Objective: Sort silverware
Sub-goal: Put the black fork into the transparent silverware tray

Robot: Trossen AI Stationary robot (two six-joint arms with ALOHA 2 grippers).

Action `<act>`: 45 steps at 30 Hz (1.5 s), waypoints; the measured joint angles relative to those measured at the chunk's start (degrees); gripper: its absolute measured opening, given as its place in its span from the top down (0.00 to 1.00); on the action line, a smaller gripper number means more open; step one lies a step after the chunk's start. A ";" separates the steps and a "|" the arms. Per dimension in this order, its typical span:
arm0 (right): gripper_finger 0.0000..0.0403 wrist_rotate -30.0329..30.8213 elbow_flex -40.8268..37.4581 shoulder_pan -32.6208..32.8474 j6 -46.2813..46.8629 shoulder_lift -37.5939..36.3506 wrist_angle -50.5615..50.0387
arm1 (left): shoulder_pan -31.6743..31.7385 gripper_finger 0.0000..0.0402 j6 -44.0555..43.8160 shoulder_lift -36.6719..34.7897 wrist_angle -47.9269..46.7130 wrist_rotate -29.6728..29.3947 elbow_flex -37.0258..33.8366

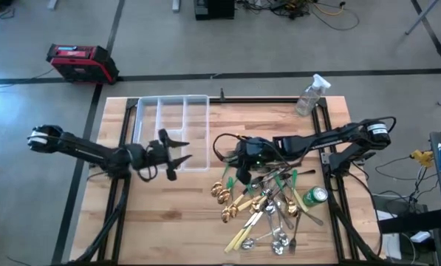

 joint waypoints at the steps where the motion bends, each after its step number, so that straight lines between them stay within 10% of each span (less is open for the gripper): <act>1: 1.00 -0.02 0.00 -0.02 1.46 0.52 0.24 | 0.00 0.48 1.36 1.95 -0.22 -0.02 1.28; 23: 1.00 3.05 11.30 -0.17 6.91 3.66 -22.65 | -0.24 0.32 15.91 32.35 -28.48 -2.77 34.05; 37: 1.00 -3.35 14.75 -1.18 10.90 3.89 -24.77 | -1.53 0.32 20.22 42.33 -29.81 -8.26 41.02; 45: 1.00 -3.44 14.75 -1.28 11.40 3.89 -24.70 | -2.01 0.61 16.77 41.57 -29.75 -9.87 41.02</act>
